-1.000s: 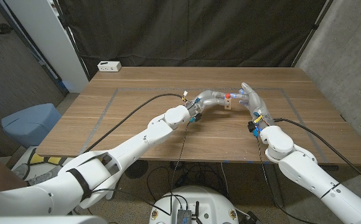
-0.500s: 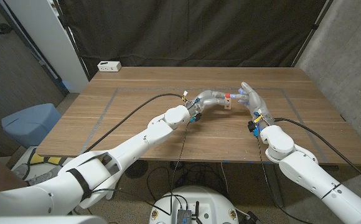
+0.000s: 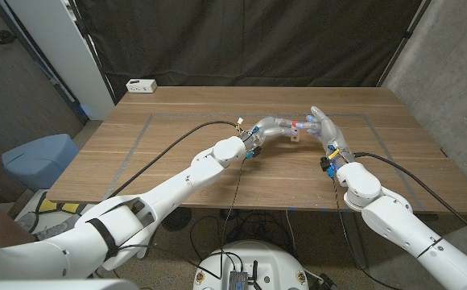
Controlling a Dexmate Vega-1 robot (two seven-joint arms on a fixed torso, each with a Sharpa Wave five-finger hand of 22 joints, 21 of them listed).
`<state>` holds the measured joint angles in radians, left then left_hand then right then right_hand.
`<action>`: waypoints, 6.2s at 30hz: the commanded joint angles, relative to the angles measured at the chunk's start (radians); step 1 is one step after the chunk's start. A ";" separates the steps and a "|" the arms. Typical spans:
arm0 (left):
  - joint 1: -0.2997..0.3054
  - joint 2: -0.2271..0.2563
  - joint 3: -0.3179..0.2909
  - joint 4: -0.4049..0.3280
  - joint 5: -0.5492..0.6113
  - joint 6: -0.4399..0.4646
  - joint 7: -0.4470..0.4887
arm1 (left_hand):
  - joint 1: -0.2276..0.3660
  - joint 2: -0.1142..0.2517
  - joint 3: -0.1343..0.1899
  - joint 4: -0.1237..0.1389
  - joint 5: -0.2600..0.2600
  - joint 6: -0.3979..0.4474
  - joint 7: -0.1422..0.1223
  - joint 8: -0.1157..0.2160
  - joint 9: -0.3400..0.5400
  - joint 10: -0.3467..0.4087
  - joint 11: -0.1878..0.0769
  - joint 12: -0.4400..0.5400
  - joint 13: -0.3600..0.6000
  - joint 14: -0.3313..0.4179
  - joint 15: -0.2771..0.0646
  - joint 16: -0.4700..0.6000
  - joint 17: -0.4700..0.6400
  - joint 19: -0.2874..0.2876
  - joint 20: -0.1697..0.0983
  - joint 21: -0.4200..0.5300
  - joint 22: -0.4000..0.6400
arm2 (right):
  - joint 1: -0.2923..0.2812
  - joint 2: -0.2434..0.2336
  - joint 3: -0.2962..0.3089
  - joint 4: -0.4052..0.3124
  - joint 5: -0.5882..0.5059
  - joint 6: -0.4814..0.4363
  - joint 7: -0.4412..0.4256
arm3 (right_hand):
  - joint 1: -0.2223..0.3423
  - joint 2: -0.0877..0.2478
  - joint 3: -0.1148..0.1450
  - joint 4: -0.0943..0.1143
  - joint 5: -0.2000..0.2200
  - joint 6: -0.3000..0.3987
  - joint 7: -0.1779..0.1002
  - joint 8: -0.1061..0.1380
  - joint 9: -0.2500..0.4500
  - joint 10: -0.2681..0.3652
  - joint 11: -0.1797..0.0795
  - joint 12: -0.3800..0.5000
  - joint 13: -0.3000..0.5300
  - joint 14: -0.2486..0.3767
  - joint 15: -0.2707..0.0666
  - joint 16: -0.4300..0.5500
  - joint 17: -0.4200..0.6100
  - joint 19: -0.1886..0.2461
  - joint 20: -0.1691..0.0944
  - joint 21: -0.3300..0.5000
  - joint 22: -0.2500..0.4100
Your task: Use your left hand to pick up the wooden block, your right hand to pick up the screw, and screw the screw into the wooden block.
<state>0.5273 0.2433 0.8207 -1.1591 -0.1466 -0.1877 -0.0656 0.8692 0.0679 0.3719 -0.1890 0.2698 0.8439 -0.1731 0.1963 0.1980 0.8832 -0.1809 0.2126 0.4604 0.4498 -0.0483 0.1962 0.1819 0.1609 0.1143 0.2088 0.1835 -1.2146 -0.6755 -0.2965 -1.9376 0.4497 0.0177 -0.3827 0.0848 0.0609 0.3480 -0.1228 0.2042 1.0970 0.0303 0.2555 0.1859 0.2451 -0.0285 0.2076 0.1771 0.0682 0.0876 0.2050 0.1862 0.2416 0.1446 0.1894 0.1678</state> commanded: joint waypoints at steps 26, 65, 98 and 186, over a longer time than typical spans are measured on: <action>0.009 0.012 -0.003 -0.021 0.007 0.003 0.008 | 0.000 0.014 0.036 0.032 0.005 0.070 0.042 0.009 0.001 0.020 -0.012 0.024 0.034 0.007 -0.015 0.002 0.001 0.005 -0.006 0.007 0.005 | -0.013 0.025 0.013 0.007 -0.027 0.021 -0.040 | 0.013 -0.005 0.007 -0.004 0.004 -0.107 -0.019 -0.058 0.006 -0.028 0.027 -0.024 0.004 0.011 0.008 -0.001 0.003 0.019 0.003 0.002 0.002; 0.029 0.030 -0.003 -0.073 0.014 0.019 0.016 | -0.001 0.015 0.038 0.031 0.005 0.070 0.044 0.008 0.001 0.020 -0.011 0.025 0.035 0.009 -0.014 0.002 0.000 0.004 -0.006 0.007 0.005 | 0.001 -0.009 -0.001 0.025 0.034 0.028 0.060 | -0.021 -0.018 -0.009 0.012 0.003 -0.320 -0.052 -0.077 0.009 -0.191 0.003 -0.034 0.005 -0.103 0.036 -0.021 0.010 -0.055 0.015 -0.011 0.002; 0.029 0.029 -0.007 -0.062 0.009 0.014 0.015 | -0.003 0.017 0.039 0.033 0.005 0.069 0.045 0.008 0.001 0.018 -0.012 0.025 0.036 0.008 -0.013 0.002 0.001 0.006 -0.008 0.007 0.005 | -0.003 0.003 -0.006 0.014 0.010 0.019 0.009 | -0.015 -0.012 -0.006 0.010 0.007 -0.247 -0.040 -0.046 0.008 -0.147 -0.001 -0.011 0.004 -0.076 0.022 -0.004 0.007 -0.030 0.005 0.004 0.002; 0.012 0.047 -0.027 -0.029 -0.006 -0.019 -0.010 | -0.002 0.016 0.041 0.029 0.004 0.070 0.045 0.008 0.001 0.020 -0.010 0.025 0.036 0.008 -0.014 0.002 0.001 0.007 -0.008 0.007 0.005 | 0.021 0.034 -0.015 0.006 -0.012 0.005 -0.029 | 0.005 -0.005 0.003 0.000 0.008 -0.029 -0.008 -0.018 0.005 0.018 0.032 0.000 0.003 0.015 0.014 0.009 0.002 0.011 0.016 0.004 0.002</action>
<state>0.5438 0.2874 0.7988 -1.1984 -0.1518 -0.1901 -0.0717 0.8680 0.0693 0.3720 -0.1890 0.2701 0.8438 -0.1731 0.1960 0.1978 0.8838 -0.1809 0.2123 0.4604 0.4498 -0.0483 0.1962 0.1819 0.1646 0.1106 0.2088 0.1835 -1.2034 -0.6472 -0.3144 -1.9337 0.4465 0.0225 -0.4039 0.0807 0.0544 0.3481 -0.1229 0.2042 1.0716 0.0233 0.2432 0.1905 0.2575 -0.0052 0.2079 0.1769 0.0772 0.0967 0.2109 0.1860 0.2486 0.1518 0.1894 0.1678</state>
